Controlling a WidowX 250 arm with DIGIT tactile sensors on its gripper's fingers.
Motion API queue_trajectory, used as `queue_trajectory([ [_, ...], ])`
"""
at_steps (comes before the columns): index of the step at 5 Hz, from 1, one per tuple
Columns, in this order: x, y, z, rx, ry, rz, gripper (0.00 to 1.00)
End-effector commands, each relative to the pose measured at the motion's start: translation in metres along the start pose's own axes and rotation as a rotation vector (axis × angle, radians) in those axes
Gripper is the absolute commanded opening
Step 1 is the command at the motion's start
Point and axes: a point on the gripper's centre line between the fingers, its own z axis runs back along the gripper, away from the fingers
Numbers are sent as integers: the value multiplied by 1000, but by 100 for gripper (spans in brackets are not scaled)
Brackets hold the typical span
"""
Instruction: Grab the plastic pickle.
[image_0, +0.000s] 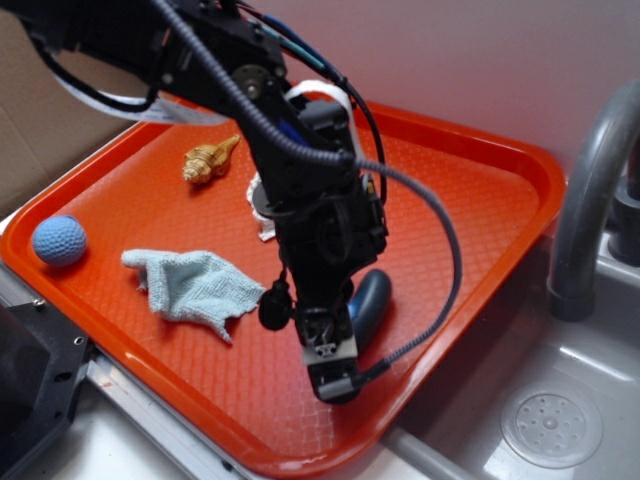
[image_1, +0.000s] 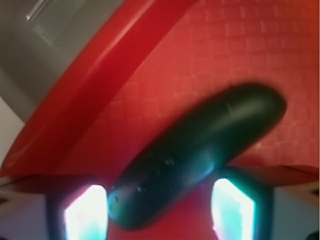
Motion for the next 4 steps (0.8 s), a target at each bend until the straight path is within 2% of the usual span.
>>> queue_trajectory([
  [1,1,-8,6,-1,6,53,0],
  [2,0,-6,8,-10,0,67,0],
  [3,-4,1,39,73,-65,-41,0],
  [4,-33,13,90,174,-193,20,0],
])
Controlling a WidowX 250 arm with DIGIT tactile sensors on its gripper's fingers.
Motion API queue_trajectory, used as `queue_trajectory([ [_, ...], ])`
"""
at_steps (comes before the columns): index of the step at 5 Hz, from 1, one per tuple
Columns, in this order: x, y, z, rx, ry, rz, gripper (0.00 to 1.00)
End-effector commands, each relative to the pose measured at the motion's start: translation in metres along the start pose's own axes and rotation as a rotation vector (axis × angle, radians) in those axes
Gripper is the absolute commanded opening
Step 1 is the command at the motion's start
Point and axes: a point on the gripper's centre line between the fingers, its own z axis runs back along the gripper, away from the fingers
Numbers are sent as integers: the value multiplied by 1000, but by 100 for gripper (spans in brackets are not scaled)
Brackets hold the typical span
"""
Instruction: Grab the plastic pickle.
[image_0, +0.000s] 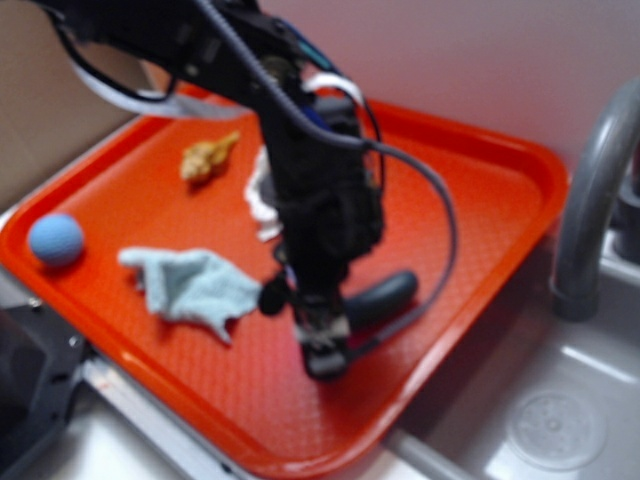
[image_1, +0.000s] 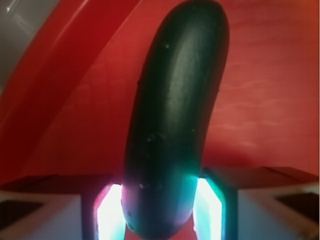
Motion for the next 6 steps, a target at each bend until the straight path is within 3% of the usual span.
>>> queue_trajectory([
  [1,-72,28,109,195,-380,239,0],
  [2,-96,34,161,170,-351,365,0],
  [3,-101,32,202,220,-272,466,0],
  [5,-125,61,212,320,-113,788,0],
  [6,-129,65,202,286,-89,803,0],
])
